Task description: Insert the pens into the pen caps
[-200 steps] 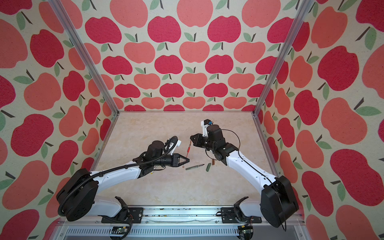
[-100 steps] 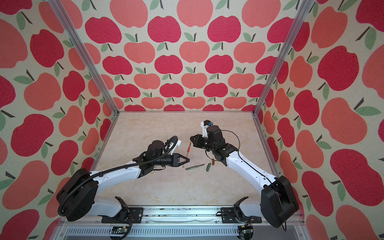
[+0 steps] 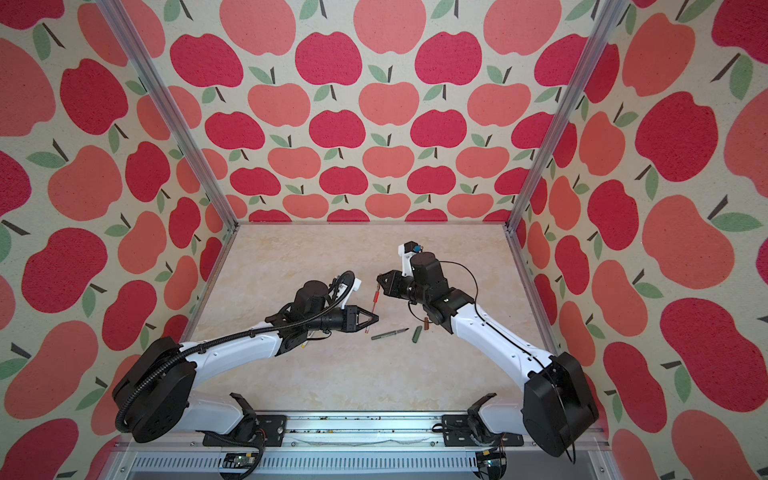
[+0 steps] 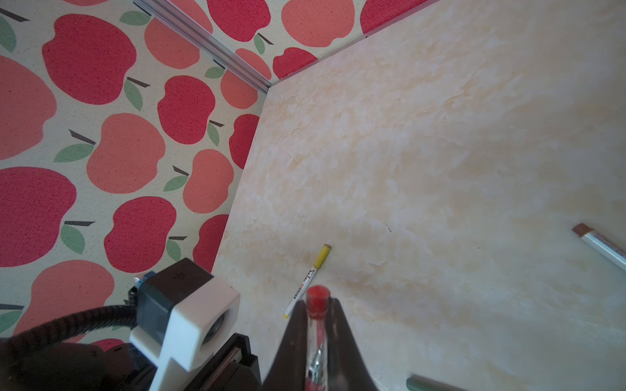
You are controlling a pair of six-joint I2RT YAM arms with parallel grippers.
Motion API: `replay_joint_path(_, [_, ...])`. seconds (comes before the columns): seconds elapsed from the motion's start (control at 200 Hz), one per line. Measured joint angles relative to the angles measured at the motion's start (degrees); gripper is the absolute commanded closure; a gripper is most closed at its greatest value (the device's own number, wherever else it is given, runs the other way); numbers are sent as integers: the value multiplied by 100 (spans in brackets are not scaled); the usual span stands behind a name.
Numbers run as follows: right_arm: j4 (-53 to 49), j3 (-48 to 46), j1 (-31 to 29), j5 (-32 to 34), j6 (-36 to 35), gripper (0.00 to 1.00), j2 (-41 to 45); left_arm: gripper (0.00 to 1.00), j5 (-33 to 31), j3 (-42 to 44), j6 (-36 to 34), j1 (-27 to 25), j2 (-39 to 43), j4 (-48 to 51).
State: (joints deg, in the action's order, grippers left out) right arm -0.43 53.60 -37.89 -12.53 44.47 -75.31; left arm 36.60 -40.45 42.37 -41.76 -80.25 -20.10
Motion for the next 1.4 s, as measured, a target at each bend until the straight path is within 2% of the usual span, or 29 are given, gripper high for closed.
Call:
replay_joint_path(0.645, [345, -190, -365, 374, 66, 91, 363, 100, -435, 236, -52, -35, 562, -96])
replay_joint_path(1.401, [734, -363, -796, 796, 59, 92, 363, 100, -876, 72, -1261, 52, 1045, 1158])
